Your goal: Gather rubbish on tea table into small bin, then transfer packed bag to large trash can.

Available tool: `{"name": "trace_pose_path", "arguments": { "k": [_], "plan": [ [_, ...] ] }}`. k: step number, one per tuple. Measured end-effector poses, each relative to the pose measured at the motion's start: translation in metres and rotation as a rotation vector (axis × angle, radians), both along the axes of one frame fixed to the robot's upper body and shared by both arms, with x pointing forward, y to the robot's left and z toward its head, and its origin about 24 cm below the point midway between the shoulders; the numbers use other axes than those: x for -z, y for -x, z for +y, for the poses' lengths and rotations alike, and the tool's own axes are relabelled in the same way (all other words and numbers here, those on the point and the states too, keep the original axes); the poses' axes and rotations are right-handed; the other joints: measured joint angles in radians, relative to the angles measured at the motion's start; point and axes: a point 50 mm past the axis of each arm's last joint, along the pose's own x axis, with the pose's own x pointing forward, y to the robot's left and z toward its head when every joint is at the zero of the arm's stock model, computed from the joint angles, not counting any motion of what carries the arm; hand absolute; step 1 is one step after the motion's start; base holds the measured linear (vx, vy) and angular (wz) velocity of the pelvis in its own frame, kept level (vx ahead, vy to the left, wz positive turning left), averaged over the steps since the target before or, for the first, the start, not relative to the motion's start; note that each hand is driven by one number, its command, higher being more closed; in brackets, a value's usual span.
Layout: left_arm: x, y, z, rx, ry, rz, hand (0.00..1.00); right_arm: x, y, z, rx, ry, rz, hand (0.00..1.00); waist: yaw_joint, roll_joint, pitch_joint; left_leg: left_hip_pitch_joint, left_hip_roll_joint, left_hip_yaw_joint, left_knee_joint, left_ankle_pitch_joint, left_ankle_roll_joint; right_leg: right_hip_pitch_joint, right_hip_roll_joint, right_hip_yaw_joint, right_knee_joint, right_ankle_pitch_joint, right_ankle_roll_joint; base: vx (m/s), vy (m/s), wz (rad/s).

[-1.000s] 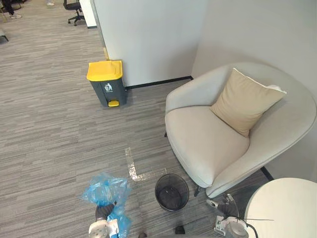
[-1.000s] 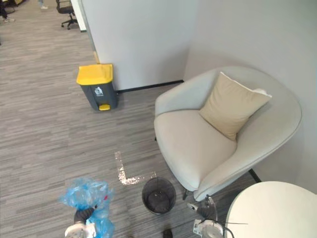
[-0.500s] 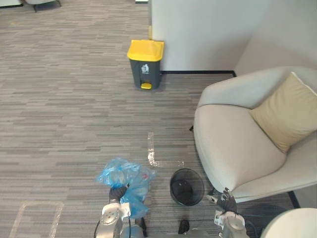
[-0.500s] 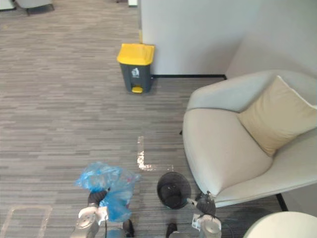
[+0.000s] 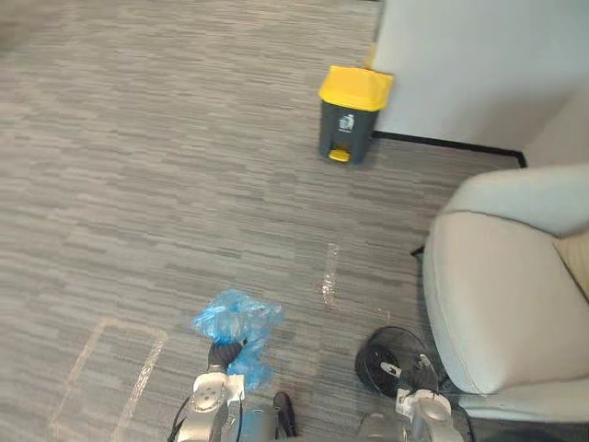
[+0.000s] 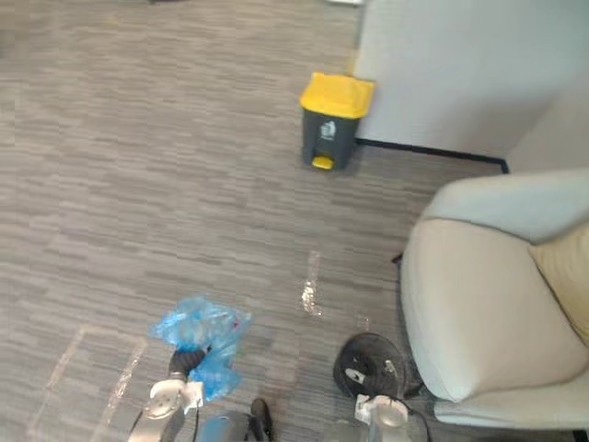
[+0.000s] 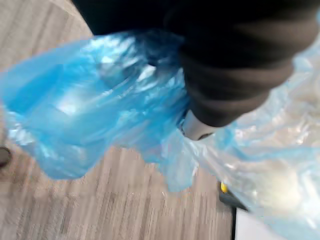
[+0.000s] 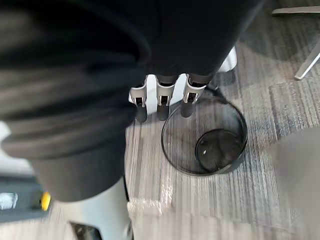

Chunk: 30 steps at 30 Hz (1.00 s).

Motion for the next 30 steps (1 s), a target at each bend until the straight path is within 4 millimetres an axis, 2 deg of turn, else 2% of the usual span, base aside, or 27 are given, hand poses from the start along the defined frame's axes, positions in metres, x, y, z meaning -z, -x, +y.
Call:
{"name": "trace_pose_path", "arguments": {
  "k": [1,2,3,5,6,7,8,9,10,11,12,13,14,15,17,18,20,23,24,25,26,27,28,29,30],
  "plan": [
    [-0.001,0.001,0.006,-0.003,-0.020,0.002,1.00,0.002,0.001,0.006,-0.006,-0.016,0.009,0.00,-0.010,-0.033,0.001,0.021,-0.026,0.001,-0.024,-0.012,0.003,-0.044,0.019,-0.017,-0.050,-0.015,-0.008,0.27,-0.017,0.46],
    [-0.002,-0.001,0.007,-0.005,-0.023,-0.005,1.00,0.001,0.000,0.005,-0.007,-0.014,-0.002,0.00,-0.023,-0.023,0.012,0.005,-0.013,-0.004,0.050,-0.035,-0.003,-0.061,0.038,-0.034,-0.064,-0.022,-0.005,0.35,-0.032,0.40],
    [-0.002,-0.002,0.010,-0.018,-0.024,-0.001,1.00,-0.002,-0.007,0.005,-0.011,-0.012,-0.016,0.00,-0.027,-0.040,0.036,0.027,-0.016,0.005,0.070,-0.061,0.006,-0.090,0.057,-0.038,-0.103,-0.025,0.003,0.31,-0.066,0.36],
    [0.001,0.000,0.007,-0.025,-0.013,0.009,1.00,-0.001,-0.007,0.004,-0.026,-0.007,-0.010,0.00,-0.039,-0.034,0.048,0.048,-0.022,-0.005,0.072,-0.085,0.005,-0.115,0.096,-0.072,-0.233,0.023,0.002,0.36,-0.047,0.32],
    [0.001,-0.001,0.001,-0.003,-0.004,0.007,1.00,-0.001,-0.004,0.000,-0.025,0.004,-0.005,0.00,-0.051,-0.009,0.058,0.058,-0.017,-0.048,0.073,-0.110,-0.011,-0.150,0.121,-0.093,-0.303,0.076,0.005,0.32,-0.024,0.47],
    [0.001,-0.001,0.000,0.003,-0.002,0.006,1.00,-0.001,-0.003,0.000,-0.024,0.004,-0.003,0.00,-0.057,-0.005,0.057,0.058,-0.016,-0.062,0.074,-0.118,-0.015,-0.161,0.124,-0.092,-0.315,0.088,0.008,0.46,-0.062,0.69],
    [0.001,-0.001,-0.002,0.013,-0.001,0.007,1.00,-0.002,-0.001,0.000,-0.016,0.000,-0.009,0.00,-0.064,-0.002,0.057,0.068,-0.012,-0.085,0.081,-0.139,-0.033,-0.169,0.128,-0.082,-0.315,0.109,0.002,0.44,-0.104,0.69],
    [0.002,0.000,-0.005,0.023,0.005,0.015,1.00,-0.002,0.004,-0.003,-0.006,0.007,-0.014,0.00,-0.071,0.005,0.059,0.101,0.010,-0.108,0.117,-0.184,-0.075,-0.164,0.140,-0.085,-0.295,0.129,-0.034,0.72,-0.188,0.70],
    [0.005,0.005,-0.005,0.017,0.010,0.027,1.00,-0.001,0.009,-0.003,-0.006,0.005,-0.007,0.00,-0.065,0.008,0.047,0.136,0.041,-0.109,0.167,-0.209,-0.109,-0.118,0.162,-0.082,-0.299,0.159,-0.069,0.69,-0.190,0.46],
    [0.005,0.006,-0.005,0.012,0.011,0.030,1.00,-0.001,0.010,-0.003,-0.014,0.006,-0.004,0.00,-0.062,0.024,0.049,0.132,0.072,-0.107,0.222,-0.214,-0.118,-0.106,0.177,-0.098,-0.273,0.137,-0.082,0.75,-0.199,0.21],
    [0.002,0.004,-0.007,0.020,0.016,0.017,1.00,-0.006,0.003,-0.002,-0.028,0.010,-0.036,0.00,-0.055,0.039,0.044,0.077,0.119,-0.093,0.394,-0.176,-0.145,-0.073,0.198,-0.116,-0.260,0.098,-0.109,0.75,-0.197,0.07],
    [0.001,0.003,-0.010,0.019,0.028,0.009,1.00,-0.009,-0.001,-0.001,-0.037,0.010,-0.055,0.00,-0.052,0.039,0.044,0.050,0.131,-0.080,0.473,-0.126,-0.143,-0.052,0.206,-0.118,-0.263,0.087,-0.114,0.73,-0.200,-0.06],
    [-0.002,-0.002,-0.016,0.016,0.046,-0.014,1.00,-0.015,-0.008,0.001,-0.048,0.013,-0.093,0.00,-0.041,0.040,0.044,0.010,0.154,-0.060,0.602,0.002,-0.125,0.006,0.223,-0.105,-0.300,0.076,-0.126,0.73,-0.172,-0.41],
    [-0.004,-0.001,-0.022,0.013,0.068,-0.024,1.00,-0.020,-0.013,0.002,-0.054,0.017,-0.126,0.00,-0.024,0.040,0.044,-0.016,0.188,-0.047,0.703,0.036,-0.124,0.092,0.237,-0.072,-0.354,0.068,-0.135,0.69,-0.096,-0.48],
    [-0.010,-0.008,-0.031,0.016,0.102,-0.062,1.00,-0.025,-0.018,0.002,-0.051,0.021,-0.155,0.00,-0.018,0.037,0.045,-0.049,0.194,-0.025,0.752,-0.030,-0.110,0.209,0.238,-0.019,-0.422,0.063,-0.142,0.74,-0.006,-0.42],
    [-0.015,-0.012,-0.035,0.016,0.115,-0.092,1.00,-0.026,-0.020,0.002,-0.051,0.022,-0.163,0.00,-0.002,0.035,0.045,-0.085,0.194,-0.024,0.750,-0.062,-0.088,0.265,0.233,0.029,-0.453,0.060,-0.147,0.55,0.062,-0.54],
    [-0.021,-0.016,-0.036,0.013,0.120,-0.126,1.00,-0.028,-0.022,0.001,-0.048,0.023,-0.174,0.00,0.035,0.035,0.046,-0.173,0.180,-0.043,0.692,-0.087,-0.081,0.334,0.223,0.099,-0.485,0.049,-0.153,0.51,0.154,-0.69],
    [-0.022,-0.017,-0.033,-0.008,0.122,-0.131,1.00,-0.031,-0.027,0.005,-0.043,0.015,-0.190,0.00,0.059,0.021,0.052,-0.247,0.141,-0.102,0.527,-0.087,-0.096,0.383,0.181,0.148,-0.481,0.010,-0.114,0.45,0.242,-0.74],
    [-0.020,-0.015,-0.035,-0.013,0.129,-0.126,1.00,-0.031,-0.028,0.005,-0.032,0.016,-0.194,0.00,0.068,0.019,0.053,-0.281,0.115,-0.162,0.405,-0.053,-0.124,0.409,0.155,0.178,-0.468,-0.030,-0.078,0.59,0.401,-1.02],
    [-0.018,-0.010,-0.040,-0.019,0.146,-0.115,1.00,-0.029,-0.022,0.003,-0.023,0.025,-0.178,0.00,0.085,0.045,0.039,-0.267,0.124,-0.228,0.211,0.081,-0.152,0.418,0.157,0.203,-0.428,-0.082,-0.001,0.49,0.346,-1.11],
    [-0.017,-0.007,-0.042,-0.022,0.153,-0.109,1.00,-0.028,-0.021,0.002,-0.024,0.028,-0.172,0.00,0.087,0.060,0.031,-0.262,0.139,-0.247,0.177,0.151,-0.170,0.422,0.164,0.212,-0.420,-0.101,0.018,0.48,0.370,-1.04],
    [-0.013,-0.005,-0.038,-0.018,0.138,-0.084,1.00,-0.021,-0.016,0.013,-0.019,-0.009,-0.137,0.00,0.080,0.011,0.019,-0.267,0.112,-0.198,0.277,0.081,-0.155,0.429,0.104,0.246,-0.386,-0.139,0.039,0.45,0.353,-0.81],
    [-0.015,-0.007,-0.037,-0.015,0.131,-0.096,1.00,-0.018,-0.012,0.022,-0.019,-0.037,-0.125,0.00,0.082,-0.011,0.006,-0.256,0.108,-0.151,0.324,0.026,-0.131,0.414,0.081,0.277,-0.341,-0.117,0.060,0.55,0.425,-0.83],
    [-0.017,-0.007,-0.036,-0.013,0.129,-0.106,1.00,-0.017,-0.011,0.026,-0.020,-0.045,-0.122,0.00,0.085,-0.016,0.003,-0.247,0.112,-0.129,0.343,0.001,-0.119,0.402,0.075,0.289,-0.307,-0.101,0.077,0.46,0.345,-0.89],
    [-0.020,-0.010,-0.036,-0.003,0.125,-0.123,1.00,-0.016,-0.009,0.030,-0.027,-0.056,-0.118,0.00,0.082,-0.017,0.004,-0.210,0.114,-0.095,0.364,-0.038,-0.099,0.370,0.069,0.307,-0.204,-0.065,0.113,0.42,0.332,-0.80]
  ]
}}
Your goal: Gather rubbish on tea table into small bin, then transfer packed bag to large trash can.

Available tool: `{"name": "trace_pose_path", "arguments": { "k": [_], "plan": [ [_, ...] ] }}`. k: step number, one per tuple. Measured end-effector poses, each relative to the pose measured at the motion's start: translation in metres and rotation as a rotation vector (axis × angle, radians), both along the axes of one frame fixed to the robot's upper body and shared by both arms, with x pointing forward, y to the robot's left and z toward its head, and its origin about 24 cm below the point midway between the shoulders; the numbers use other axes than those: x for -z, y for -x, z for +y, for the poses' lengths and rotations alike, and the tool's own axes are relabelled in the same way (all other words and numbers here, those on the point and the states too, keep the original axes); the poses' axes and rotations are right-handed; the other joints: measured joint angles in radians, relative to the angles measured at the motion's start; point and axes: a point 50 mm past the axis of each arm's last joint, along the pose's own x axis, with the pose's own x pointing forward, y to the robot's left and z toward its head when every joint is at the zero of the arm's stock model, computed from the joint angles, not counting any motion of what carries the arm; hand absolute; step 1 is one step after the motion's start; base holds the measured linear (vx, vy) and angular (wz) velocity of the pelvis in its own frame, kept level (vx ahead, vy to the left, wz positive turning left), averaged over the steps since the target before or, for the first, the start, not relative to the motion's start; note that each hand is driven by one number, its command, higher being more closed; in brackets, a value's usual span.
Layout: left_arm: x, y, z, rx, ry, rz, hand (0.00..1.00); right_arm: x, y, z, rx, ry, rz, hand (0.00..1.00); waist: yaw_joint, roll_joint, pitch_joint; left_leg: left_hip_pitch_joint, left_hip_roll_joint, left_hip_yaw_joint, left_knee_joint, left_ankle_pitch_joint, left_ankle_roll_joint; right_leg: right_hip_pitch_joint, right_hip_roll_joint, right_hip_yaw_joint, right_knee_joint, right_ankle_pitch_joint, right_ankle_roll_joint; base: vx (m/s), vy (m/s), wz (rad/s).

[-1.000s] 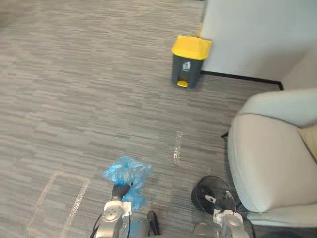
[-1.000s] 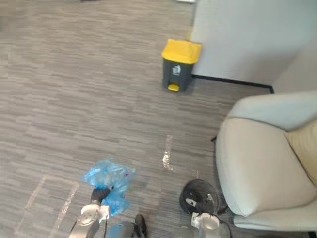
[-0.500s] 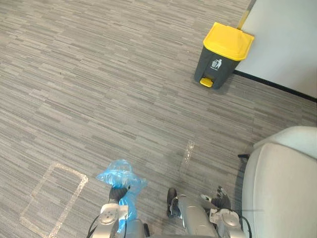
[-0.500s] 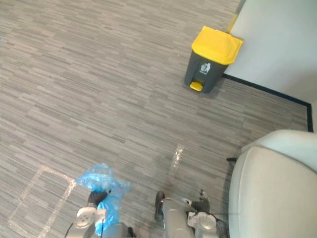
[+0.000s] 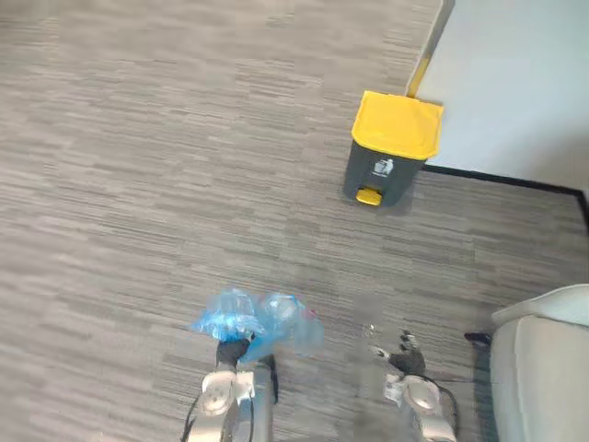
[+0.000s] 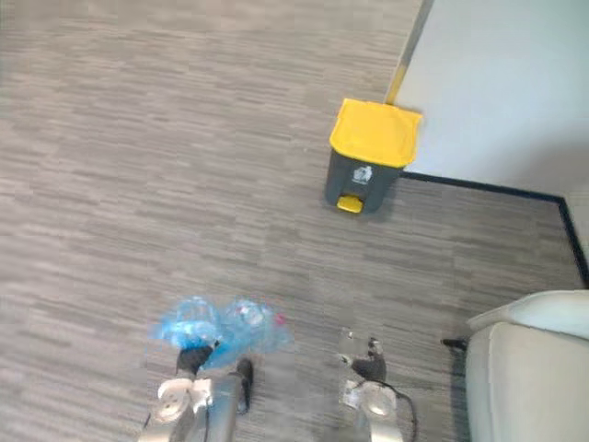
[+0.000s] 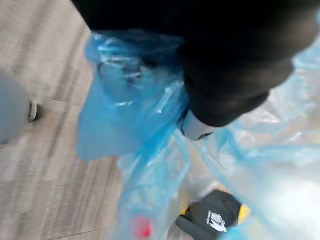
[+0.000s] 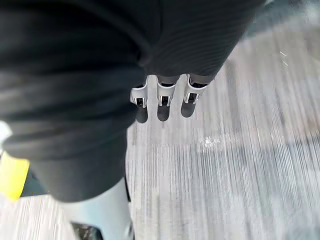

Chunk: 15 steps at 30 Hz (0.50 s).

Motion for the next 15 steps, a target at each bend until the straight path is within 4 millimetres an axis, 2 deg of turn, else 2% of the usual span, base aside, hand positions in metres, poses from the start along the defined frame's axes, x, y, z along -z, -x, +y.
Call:
{"name": "trace_pose_path", "arguments": {
  "k": [1,2,3,4,5,6,7,8,10,11,12,13,14,15],
  "plan": [
    [-0.001,-0.002,-0.002,0.012,-0.001,-0.007,1.00,0.001,0.002,0.001,-0.006,0.002,0.006,0.00,-0.006,0.000,0.003,0.051,0.001,0.035,-0.006,-0.020,0.012,-0.049,0.001,0.011,0.138,0.014,0.051,0.39,0.314,-0.76],
    [-0.001,-0.003,-0.002,0.015,-0.002,-0.007,1.00,0.001,0.002,0.001,-0.014,0.007,0.007,0.00,-0.005,0.000,0.003,0.078,0.001,0.052,-0.017,-0.023,0.014,-0.078,0.007,0.015,0.207,0.013,0.066,0.28,0.229,-0.74],
    [-0.001,-0.002,-0.002,0.014,-0.001,-0.005,1.00,0.001,0.002,0.003,-0.028,0.011,0.006,0.00,-0.005,0.001,0.004,0.126,0.001,0.076,-0.044,-0.023,0.013,-0.133,0.012,-0.002,0.306,0.010,0.065,0.30,0.239,-0.96],
    [-0.002,-0.004,-0.003,0.016,0.000,-0.010,1.00,0.000,0.001,0.006,-0.057,0.020,0.005,0.00,-0.006,0.011,0.005,0.212,0.002,0.097,-0.126,-0.036,0.015,-0.226,0.011,-0.109,0.398,-0.006,0.026,0.28,0.216,-0.88],
    [-0.002,-0.004,-0.004,0.017,0.001,-0.011,1.00,0.001,0.001,0.007,-0.060,0.017,0.005,0.00,-0.007,0.013,0.005,0.233,0.002,0.101,-0.150,-0.039,0.015,-0.253,0.011,-0.150,0.402,-0.012,0.012,0.29,0.186,-0.68],
    [-0.003,-0.008,-0.005,0.024,0.002,-0.019,1.00,0.001,0.001,0.009,-0.068,0.015,0.007,0.00,-0.013,0.009,0.004,0.266,0.002,0.111,-0.186,-0.045,0.010,-0.303,0.013,-0.234,0.374,-0.026,-0.015,0.21,0.046,-0.28],
    [-0.004,-0.009,-0.006,0.029,0.003,-0.023,1.00,0.002,0.004,0.009,-0.070,0.014,0.016,0.00,-0.013,0.012,0.009,0.286,0.002,0.115,-0.201,-0.058,0.006,-0.330,0.013,-0.284,0.337,-0.032,-0.027,0.31,-0.024,-0.30],
    [-0.001,-0.008,-0.006,0.031,0.002,-0.008,1.00,0.005,0.008,0.008,-0.073,0.016,0.035,0.00,-0.014,0.007,0.006,0.317,0.003,0.116,-0.218,-0.076,-0.006,-0.361,0.030,-0.335,0.235,-0.033,-0.034,0.28,-0.065,-0.18],
    [0.005,-0.006,-0.004,0.034,-0.008,0.022,1.00,0.011,0.014,0.008,-0.082,0.021,0.069,0.00,-0.024,-0.004,-0.002,0.334,-0.003,0.122,-0.241,-0.074,-0.012,-0.349,0.054,-0.345,0.089,-0.006,-0.061,0.24,-0.081,0.14],
    [0.010,-0.003,0.002,0.038,-0.028,0.049,1.00,0.017,0.022,0.006,-0.086,0.025,0.116,0.00,-0.043,-0.028,-0.018,0.342,-0.030,0.097,-0.257,-0.082,-0.025,-0.353,0.065,-0.327,-0.033,0.090,-0.147,0.27,-0.103,0.52],
    [0.015,-0.003,-0.001,0.041,-0.023,0.076,1.00,0.022,0.025,0.001,-0.091,0.034,0.151,0.00,-0.049,-0.012,-0.023,0.356,-0.018,0.068,-0.259,-0.086,-0.032,-0.339,0.067,-0.345,-0.034,0.079,-0.148,0.40,-0.102,0.59],
    [0.017,0.000,-0.003,0.036,-0.013,0.090,1.00,0.022,0.027,-0.005,-0.079,0.045,0.159,0.00,-0.051,0.016,-0.028,0.354,0.002,0.050,-0.258,-0.079,-0.043,-0.316,0.081,-0.368,-0.065,0.078,-0.151,0.43,-0.087,0.35],
    [0.018,0.001,-0.003,0.033,-0.013,0.091,1.00,0.022,0.027,-0.010,-0.075,0.057,0.161,0.00,-0.049,0.029,-0.024,0.353,0.009,0.043,-0.246,-0.068,-0.057,-0.302,0.085,-0.377,-0.075,0.076,-0.156,0.49,-0.111,0.28],
    [0.017,0.001,-0.005,0.036,-0.006,0.091,1.00,0.020,0.025,-0.013,-0.074,0.065,0.149,0.00,-0.051,0.044,-0.016,0.346,0.022,0.034,-0.166,-0.052,-0.066,-0.250,0.094,-0.394,-0.101,0.073,-0.161,0.38,-0.116,0.20]
  ]
}}
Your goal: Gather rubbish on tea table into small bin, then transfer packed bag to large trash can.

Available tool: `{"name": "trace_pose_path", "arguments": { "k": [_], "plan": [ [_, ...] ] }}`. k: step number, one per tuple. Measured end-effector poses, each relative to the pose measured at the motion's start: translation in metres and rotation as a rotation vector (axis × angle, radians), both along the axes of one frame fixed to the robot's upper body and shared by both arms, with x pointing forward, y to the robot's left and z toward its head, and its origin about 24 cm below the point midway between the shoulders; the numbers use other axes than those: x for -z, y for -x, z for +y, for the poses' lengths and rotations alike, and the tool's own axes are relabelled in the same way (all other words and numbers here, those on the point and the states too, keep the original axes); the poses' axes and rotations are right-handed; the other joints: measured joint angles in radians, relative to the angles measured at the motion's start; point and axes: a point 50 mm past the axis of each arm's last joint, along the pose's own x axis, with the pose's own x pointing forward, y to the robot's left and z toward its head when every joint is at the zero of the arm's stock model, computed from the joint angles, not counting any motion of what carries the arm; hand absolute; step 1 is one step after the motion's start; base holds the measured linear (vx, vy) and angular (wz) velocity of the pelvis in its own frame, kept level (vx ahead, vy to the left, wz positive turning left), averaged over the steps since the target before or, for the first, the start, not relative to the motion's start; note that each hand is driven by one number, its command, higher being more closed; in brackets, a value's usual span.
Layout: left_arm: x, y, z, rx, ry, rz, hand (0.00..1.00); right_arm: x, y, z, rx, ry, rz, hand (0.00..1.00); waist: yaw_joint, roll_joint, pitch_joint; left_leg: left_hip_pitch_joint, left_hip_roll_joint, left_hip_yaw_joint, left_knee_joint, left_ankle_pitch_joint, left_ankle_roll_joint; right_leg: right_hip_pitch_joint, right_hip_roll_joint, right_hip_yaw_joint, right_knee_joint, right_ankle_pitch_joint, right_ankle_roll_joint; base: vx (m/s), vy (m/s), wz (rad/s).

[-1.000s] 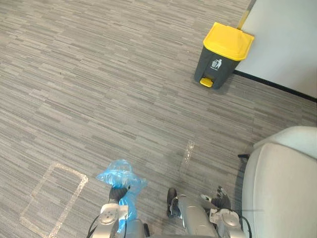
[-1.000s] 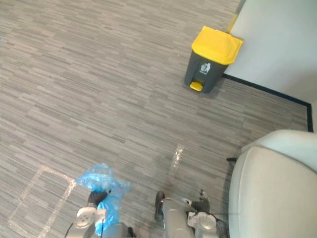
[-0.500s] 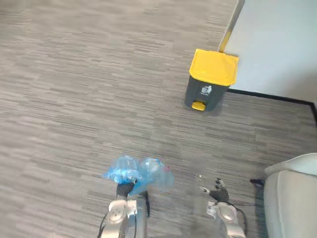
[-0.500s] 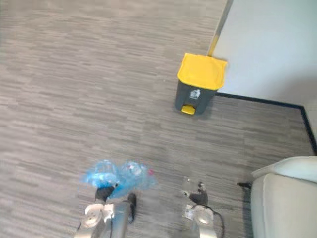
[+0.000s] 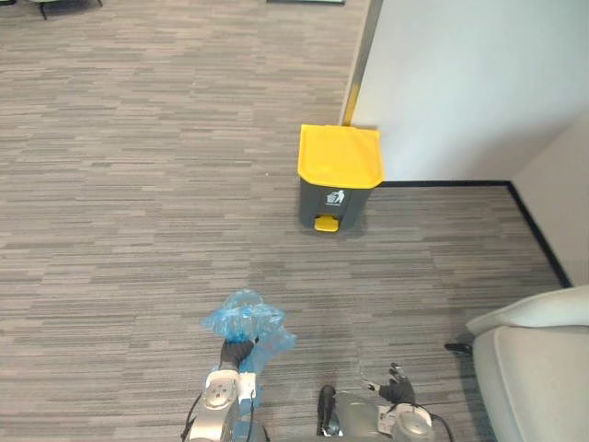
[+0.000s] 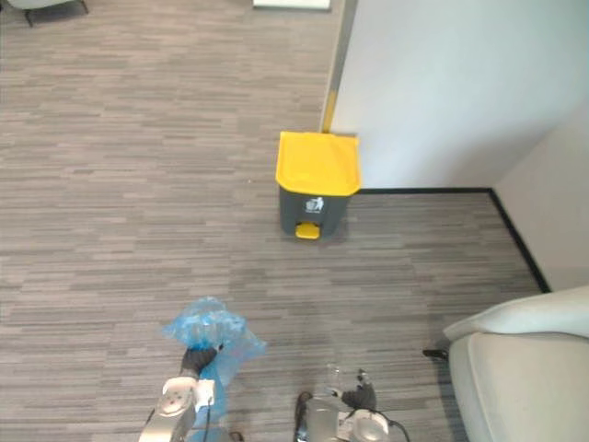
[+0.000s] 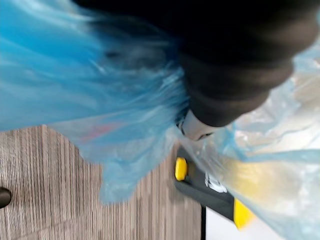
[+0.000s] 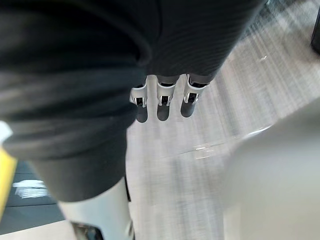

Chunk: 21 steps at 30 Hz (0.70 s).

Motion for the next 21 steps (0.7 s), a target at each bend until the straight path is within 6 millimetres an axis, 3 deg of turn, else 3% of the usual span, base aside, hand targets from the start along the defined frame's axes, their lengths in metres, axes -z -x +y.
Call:
{"name": "trace_pose_path", "arguments": {
  "k": [1,2,3,4,5,7,8,9,11,12,16,18,19,21],
  "plan": [
    [-0.001,0.000,0.000,0.000,0.000,-0.002,1.00,-0.001,-0.001,-0.001,0.000,0.003,-0.005,0.00,-0.001,0.005,0.004,-0.009,0.006,-0.003,0.053,0.009,-0.001,0.028,0.005,-0.006,-0.015,0.000,0.000,0.36,-0.104,0.26],
    [-0.003,-0.001,0.000,-0.002,0.005,-0.015,1.00,-0.002,-0.002,-0.002,-0.003,0.008,-0.013,0.00,-0.001,0.005,0.007,-0.072,0.032,-0.005,0.271,0.080,0.007,0.112,0.007,-0.019,-0.062,-0.001,-0.002,0.35,-0.032,0.09],
    [-0.008,-0.002,0.000,-0.005,0.007,-0.042,1.00,-0.004,-0.004,0.002,-0.011,0.002,-0.027,0.00,0.011,-0.008,0.013,-0.137,0.060,0.002,0.425,0.083,0.018,0.165,-0.001,-0.008,-0.087,-0.008,-0.014,0.40,0.014,-0.08],
    [-0.014,-0.006,-0.003,0.000,0.020,-0.074,1.00,-0.007,-0.009,0.001,-0.011,0.006,-0.052,0.00,0.029,-0.006,0.010,-0.201,0.088,0.016,0.510,0.053,0.032,0.201,-0.002,0.000,-0.110,-0.009,-0.016,0.31,0.061,-0.22],
    [-0.016,-0.007,-0.004,0.001,0.024,-0.083,1.00,-0.008,-0.010,0.001,-0.012,0.007,-0.059,0.00,0.032,-0.005,0.010,-0.218,0.094,0.019,0.521,0.047,0.033,0.211,-0.004,0.002,-0.116,-0.009,-0.016,0.34,0.115,-0.39],
    [-0.021,-0.012,-0.008,0.012,0.039,-0.108,1.00,-0.011,-0.017,0.001,-0.014,0.007,-0.079,0.00,0.045,-0.007,0.011,-0.293,0.106,0.039,0.405,0.030,0.043,0.245,-0.034,0.006,-0.140,-0.014,-0.007,0.25,0.135,-0.31],
    [-0.021,-0.012,-0.010,0.011,0.048,-0.107,1.00,-0.010,-0.014,0.000,-0.009,0.009,-0.073,0.00,0.045,0.001,0.006,-0.294,0.105,0.057,0.220,0.086,0.059,0.258,-0.045,0.005,-0.134,-0.033,0.025,0.27,0.221,-0.08],
    [-0.020,-0.011,-0.013,0.011,0.057,-0.104,1.00,-0.010,-0.011,-0.006,0.004,0.019,-0.067,0.00,0.045,0.028,-0.007,-0.288,0.109,0.045,0.065,0.174,0.024,0.278,-0.038,0.007,-0.129,-0.074,0.075,0.33,0.262,0.05],
    [-0.018,-0.013,-0.011,0.019,0.045,-0.094,1.00,-0.006,-0.007,0.000,0.033,-0.011,-0.047,0.00,0.039,-0.011,-0.008,-0.270,0.061,0.039,0.043,0.167,0.027,0.278,-0.076,0.009,-0.136,-0.090,0.095,0.21,0.165,0.26],
    [-0.019,-0.015,-0.007,0.020,0.032,-0.099,1.00,-0.004,-0.005,0.005,0.053,-0.036,-0.040,0.00,0.041,-0.033,-0.010,-0.263,0.039,0.037,0.016,0.167,0.028,0.277,-0.088,0.019,-0.165,-0.067,0.096,0.18,0.161,0.22],
    [-0.019,-0.013,0.000,0.022,0.006,-0.097,1.00,-0.006,-0.011,0.007,0.059,-0.041,-0.054,0.00,0.050,-0.034,-0.006,-0.225,0.017,0.059,0.010,0.126,0.046,0.280,-0.112,0.069,-0.110,-0.039,0.112,0.15,0.145,-0.11],
    [-0.017,-0.005,-0.002,0.030,0.008,-0.085,1.00,-0.005,-0.008,0.007,0.060,-0.043,-0.048,0.00,0.050,-0.032,0.002,-0.167,0.016,0.077,0.001,0.083,0.040,0.188,-0.128,0.118,0.133,-0.031,0.124,0.07,0.109,-0.41],
    [-0.016,-0.004,-0.003,0.043,0.006,-0.080,1.00,-0.005,-0.006,0.007,0.059,-0.044,-0.046,0.00,0.050,-0.041,0.007,-0.136,0.006,0.094,-0.008,0.059,0.034,0.113,-0.148,0.142,0.284,0.009,0.133,0.05,0.061,-0.31],
    [-0.016,-0.003,-0.002,0.039,0.002,-0.077,1.00,-0.002,0.000,0.010,0.053,-0.049,-0.027,0.00,0.043,-0.042,0.014,-0.099,-0.001,0.102,-0.028,0.047,0.036,0.038,-0.160,0.156,0.432,0.046,0.114,0.09,0.033,-0.19]
  ]
}}
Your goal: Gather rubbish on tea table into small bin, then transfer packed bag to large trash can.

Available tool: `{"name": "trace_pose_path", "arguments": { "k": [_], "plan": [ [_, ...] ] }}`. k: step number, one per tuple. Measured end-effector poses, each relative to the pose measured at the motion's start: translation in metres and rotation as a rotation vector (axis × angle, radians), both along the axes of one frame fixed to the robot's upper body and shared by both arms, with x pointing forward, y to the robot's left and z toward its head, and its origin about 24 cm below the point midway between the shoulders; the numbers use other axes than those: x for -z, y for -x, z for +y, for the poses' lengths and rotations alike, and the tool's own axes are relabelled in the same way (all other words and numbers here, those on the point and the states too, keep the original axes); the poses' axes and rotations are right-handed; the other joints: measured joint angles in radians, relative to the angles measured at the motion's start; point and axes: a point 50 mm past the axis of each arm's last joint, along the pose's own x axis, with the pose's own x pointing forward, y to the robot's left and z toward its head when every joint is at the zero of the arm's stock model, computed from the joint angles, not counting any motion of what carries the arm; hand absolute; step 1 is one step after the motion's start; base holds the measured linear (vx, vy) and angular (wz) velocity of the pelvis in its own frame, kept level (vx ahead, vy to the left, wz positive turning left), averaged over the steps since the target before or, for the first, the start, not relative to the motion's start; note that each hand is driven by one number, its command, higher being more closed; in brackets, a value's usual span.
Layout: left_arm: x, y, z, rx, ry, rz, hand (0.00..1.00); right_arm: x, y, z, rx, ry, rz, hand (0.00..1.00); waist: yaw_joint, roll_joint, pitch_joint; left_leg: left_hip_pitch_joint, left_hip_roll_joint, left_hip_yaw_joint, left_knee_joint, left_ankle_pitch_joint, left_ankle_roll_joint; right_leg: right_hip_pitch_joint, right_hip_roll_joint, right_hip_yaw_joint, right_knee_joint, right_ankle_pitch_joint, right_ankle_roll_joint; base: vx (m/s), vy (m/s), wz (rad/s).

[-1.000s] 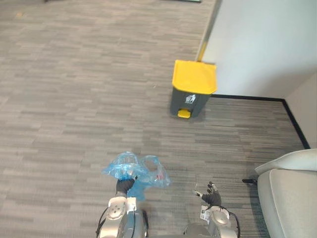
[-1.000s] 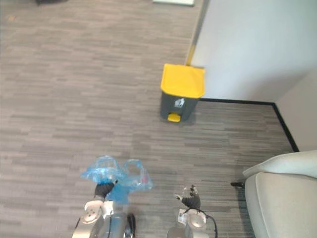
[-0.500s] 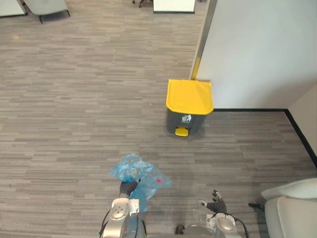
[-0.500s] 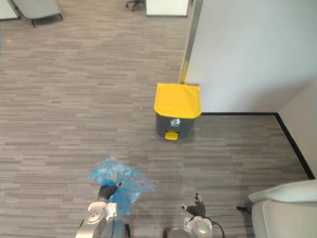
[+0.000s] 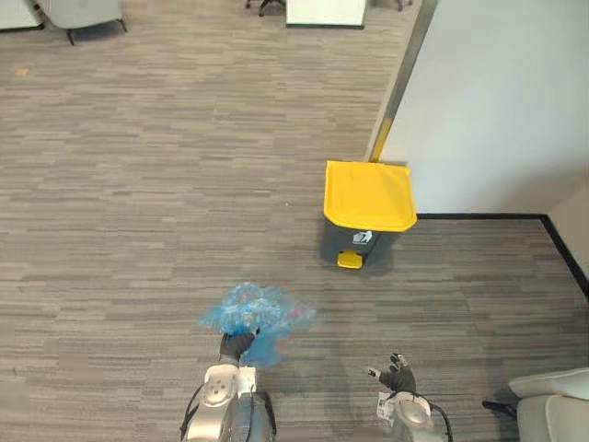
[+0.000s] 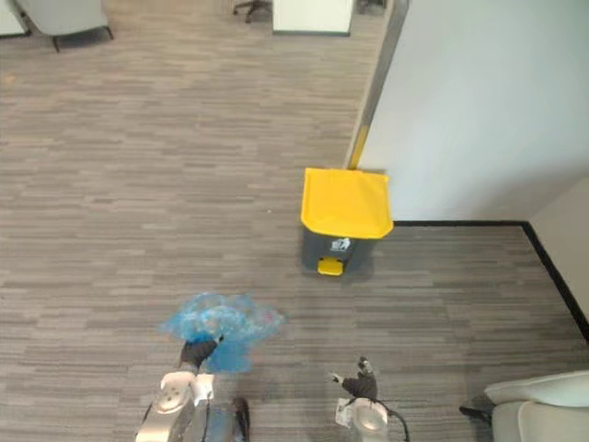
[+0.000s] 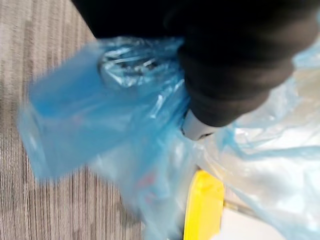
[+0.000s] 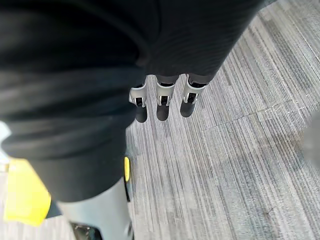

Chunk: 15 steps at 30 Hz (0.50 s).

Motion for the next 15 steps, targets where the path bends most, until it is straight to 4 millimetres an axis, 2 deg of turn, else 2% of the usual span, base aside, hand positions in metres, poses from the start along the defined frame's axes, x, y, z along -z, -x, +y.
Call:
{"name": "trace_pose_path", "arguments": {
  "k": [1,2,3,4,6,7,8,10,11,13,14,15],
  "plan": [
    [0.000,0.000,0.001,-0.004,-0.004,0.000,1.00,0.001,0.002,0.001,-0.004,-0.003,0.007,0.00,-0.002,-0.005,-0.002,0.014,-0.001,0.001,-0.013,0.000,0.000,-0.019,0.002,-0.003,0.021,-0.023,-0.003,0.15,-0.013,-0.17],
    [0.000,0.000,0.003,-0.010,-0.012,0.000,1.00,0.002,0.006,0.003,-0.006,-0.006,0.017,0.00,-0.007,-0.011,-0.003,0.039,-0.001,0.001,-0.045,0.000,0.000,-0.059,0.013,-0.037,0.023,-0.086,-0.009,0.17,-0.055,-0.18],
    [0.000,0.000,0.002,-0.014,-0.013,-0.001,1.00,0.002,0.005,0.002,-0.005,-0.005,0.015,0.00,-0.012,-0.011,-0.003,0.055,0.007,0.000,-0.072,0.000,0.000,-0.094,0.031,-0.086,-0.030,-0.124,-0.014,0.18,-0.070,-0.16],
    [0.000,0.000,0.002,-0.013,-0.012,-0.002,1.00,0.002,0.004,0.002,-0.005,-0.005,0.013,0.00,-0.015,-0.011,-0.003,0.059,0.012,0.000,-0.078,-0.001,-0.001,-0.104,0.039,-0.105,-0.056,-0.130,-0.016,0.19,-0.102,-0.11],
    [0.000,-0.002,0.002,-0.012,-0.013,-0.001,1.00,0.003,0.004,0.002,-0.008,-0.004,0.019,0.00,-0.022,-0.018,-0.004,0.083,0.017,-0.002,-0.104,-0.003,-0.007,-0.137,0.073,-0.158,-0.252,-0.117,-0.036,0.27,-0.165,0.01],
    [0.002,-0.002,0.003,-0.009,-0.019,0.010,1.00,0.007,0.007,0.001,-0.011,-0.001,0.045,0.00,-0.028,-0.036,-0.015,0.089,0.004,-0.012,-0.108,-0.009,-0.035,-0.135,0.089,-0.146,-0.390,-0.018,-0.074,0.38,-0.189,0.20],
    [0.008,-0.002,0.000,-0.006,-0.014,0.040,1.00,0.009,0.010,-0.007,-0.004,0.014,0.071,0.00,-0.036,-0.003,-0.018,0.108,0.013,-0.059,-0.126,-0.013,-0.050,-0.102,0.113,-0.165,-0.405,-0.027,-0.100,0.35,-0.143,0.18],
    [0.009,-0.001,-0.003,-0.008,-0.003,0.044,1.00,0.006,0.003,-0.015,-0.002,0.043,0.057,0.00,-0.034,0.024,-0.021,0.125,0.029,-0.084,-0.149,0.004,-0.074,-0.092,0.133,-0.181,-0.403,-0.042,-0.120,0.36,-0.109,0.03],
    [0.009,-0.001,-0.004,-0.008,0.000,0.044,1.00,0.006,0.002,-0.016,-0.002,0.046,0.054,0.00,-0.035,0.028,-0.020,0.126,0.034,-0.093,-0.145,0.010,-0.074,-0.082,0.139,-0.185,-0.409,-0.045,-0.126,0.39,-0.144,0.14],
    [0.010,0.001,-0.004,-0.007,0.003,0.050,1.00,0.006,0.004,-0.014,0.000,0.041,0.060,0.00,-0.047,0.036,-0.012,0.110,0.075,-0.120,0.017,0.017,-0.071,0.024,0.164,-0.217,-0.466,-0.049,-0.132,0.40,-0.150,0.31],
    [0.010,0.002,-0.005,-0.007,0.005,0.049,1.00,0.007,0.008,-0.012,-0.002,0.039,0.067,0.00,-0.045,0.037,-0.012,0.053,0.110,-0.133,0.240,0.052,-0.054,0.112,0.183,-0.230,-0.513,-0.050,-0.135,0.40,-0.075,0.09],
    [0.005,0.000,-0.006,-0.003,0.012,0.026,1.00,0.007,0.007,-0.008,-0.027,0.035,0.063,0.00,-0.030,0.033,-0.011,-0.026,0.146,-0.131,0.439,0.097,-0.040,0.175,0.191,-0.218,-0.548,-0.067,-0.157,0.31,0.001,-0.11]
  ]
}}
